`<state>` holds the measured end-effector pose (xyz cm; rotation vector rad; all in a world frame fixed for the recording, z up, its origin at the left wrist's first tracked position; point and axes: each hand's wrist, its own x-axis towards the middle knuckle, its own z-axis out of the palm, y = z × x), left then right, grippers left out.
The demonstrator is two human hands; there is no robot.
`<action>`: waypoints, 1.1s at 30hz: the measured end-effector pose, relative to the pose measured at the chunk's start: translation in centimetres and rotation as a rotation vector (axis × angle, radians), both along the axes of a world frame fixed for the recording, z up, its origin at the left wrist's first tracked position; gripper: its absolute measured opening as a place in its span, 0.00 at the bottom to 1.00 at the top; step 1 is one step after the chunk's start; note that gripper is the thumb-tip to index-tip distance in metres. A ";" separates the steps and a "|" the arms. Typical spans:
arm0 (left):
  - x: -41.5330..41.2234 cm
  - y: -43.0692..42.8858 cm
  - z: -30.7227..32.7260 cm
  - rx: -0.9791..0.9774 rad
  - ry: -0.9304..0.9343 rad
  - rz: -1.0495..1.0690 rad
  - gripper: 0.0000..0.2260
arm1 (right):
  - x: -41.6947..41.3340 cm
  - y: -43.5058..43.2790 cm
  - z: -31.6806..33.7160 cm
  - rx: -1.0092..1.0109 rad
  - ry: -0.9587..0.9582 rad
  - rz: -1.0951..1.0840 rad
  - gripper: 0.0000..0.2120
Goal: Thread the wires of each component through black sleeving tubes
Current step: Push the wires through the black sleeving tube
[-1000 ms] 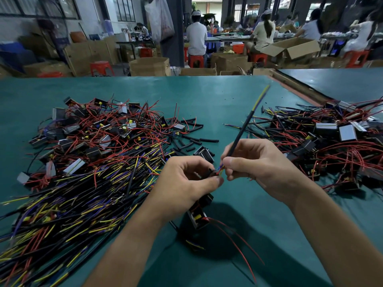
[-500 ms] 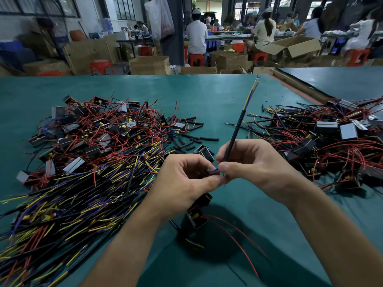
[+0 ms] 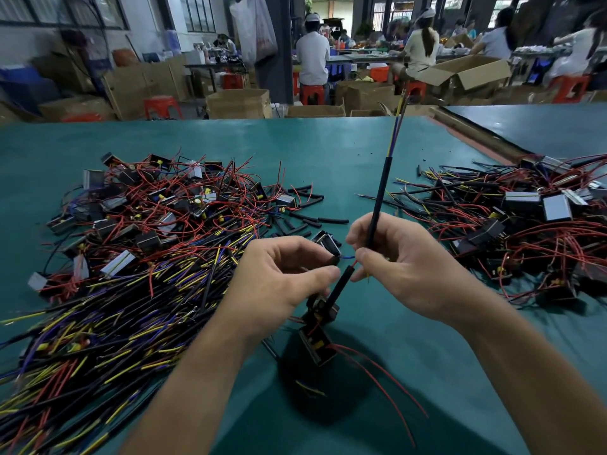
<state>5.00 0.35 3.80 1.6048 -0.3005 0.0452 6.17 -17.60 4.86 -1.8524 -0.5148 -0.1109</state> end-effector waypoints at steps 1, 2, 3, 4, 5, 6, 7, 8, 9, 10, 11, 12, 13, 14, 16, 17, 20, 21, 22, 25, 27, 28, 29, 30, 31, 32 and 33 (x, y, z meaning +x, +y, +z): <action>-0.1 -0.2 0.0 0.024 -0.037 0.009 0.08 | -0.1 -0.1 0.1 -0.023 -0.027 -0.015 0.15; -0.3 -0.3 0.0 0.050 -0.072 0.009 0.08 | -0.2 -0.2 0.1 -0.044 -0.052 -0.026 0.15; -0.5 -0.5 0.0 0.073 -0.106 0.011 0.07 | -0.4 -0.4 0.3 -0.063 -0.074 -0.027 0.15; -0.6 -0.6 0.0 0.097 -0.137 0.020 0.06 | -0.6 -0.5 0.4 -0.080 -0.090 -0.018 0.14; -0.7 -0.7 0.0 0.134 -0.171 0.043 0.05 | -0.7 -0.6 0.5 -0.100 -0.103 -0.007 0.13; -0.7 -0.8 -0.1 0.180 -0.204 0.070 0.03 | -0.8 -0.7 0.6 -0.125 -0.113 0.000 0.13; -0.6 -0.8 -0.2 0.223 -0.239 0.097 0.03 | -0.9 -0.7 0.7 -0.157 -0.122 0.002 0.13; -0.6 -0.9 -0.3 0.253 -0.273 0.114 0.04 | -0.9 -0.7 0.7 -0.189 -0.130 0.002 0.12; -0.5 -0.9 -0.4 0.275 -0.309 0.123 0.05 | -1.0 -0.6 0.7 -0.217 -0.141 0.000 0.12; -0.5 -0.9 -0.5 0.293 -0.347 0.127 0.05 | -1.0 -0.5 0.6 -0.243 -0.156 -0.008 0.11; -0.5 -0.9 -0.5 0.311 -0.383 0.130 0.04 | -1.0 -0.5 0.6 -0.268 -0.177 -0.021 0.11; -0.5 -0.9 -0.6 0.329 -0.412 0.131 0.04 | -1.0 -0.5 0.6 -0.294 -0.200 -0.035 0.11; -0.5 -0.8 -0.6 0.342 -0.433 0.131 0.04 | -1.0 -0.5 0.6 -0.312 -0.216 -0.042 0.11; -0.4 -0.8 -0.7 0.346 -0.440 0.127 0.04 | -1.0 -0.6 0.6 -0.316 -0.217 -0.039 0.10; -0.4 -0.8 -0.8 0.307 -0.409 0.113 0.04 | -1.1 -0.5 0.7 -0.286 -0.188 -0.008 0.07; -0.5 -0.8 -0.8 0.285 -0.391 0.106 0.05 | -1.1 -0.4 0.7 -0.267 -0.173 0.005 0.06; -0.6 -0.8 -0.6 0.241 -0.336 0.095 0.05 | -1.1 -0.3 0.7 -0.216 -0.150 0.031 0.07; -0.6 -0.9 -0.5 0.194 -0.299 0.087 0.05 | -1.0 -0.3 0.7 -0.197 -0.141 0.038 0.08; -0.7 -1.0 -0.4 0.133 -0.257 0.082 0.06 | -1.0 -0.4 0.7 -0.178 -0.132 0.045 0.10; -0.8 -1.3 -0.3 0.005 -0.168 0.102 0.09 | -0.9 -0.4 0.6 -0.139 -0.116 0.063 0.09; -0.8 -1.4 -0.3 -0.057 -0.121 0.098 0.08 | -0.9 -0.2 0.5 -0.077 -0.092 0.064 0.10; -0.8 -1.4 -0.3 -0.071 -0.109 0.095 0.08 | -0.8 -0.2 0.5 -0.019 -0.063 0.061 0.11; -0.7 -1.4 -0.3 -0.067 -0.111 0.096 0.08 | -0.7 -0.2 0.5 0.039 -0.028 0.055 0.12; -0.7 -1.3 -0.2 -0.052 -0.117 0.095 0.08 | -0.7 -0.2 0.5 0.080 0.000 0.044 0.14; -0.7 -1.3 -0.2 -0.037 -0.121 0.087 0.08 | -0.6 -0.1 0.5 0.103 0.017 0.025 0.15; -0.7 -1.2 -0.1 -0.027 -0.118 0.076 0.07 | -0.5 -0.1 0.5 0.117 0.026 0.003 0.15; -0.7 -1.3 -0.1 -0.024 -0.112 0.066 0.07 | -0.5 -0.1 0.5 0.128 0.024 -0.019 0.16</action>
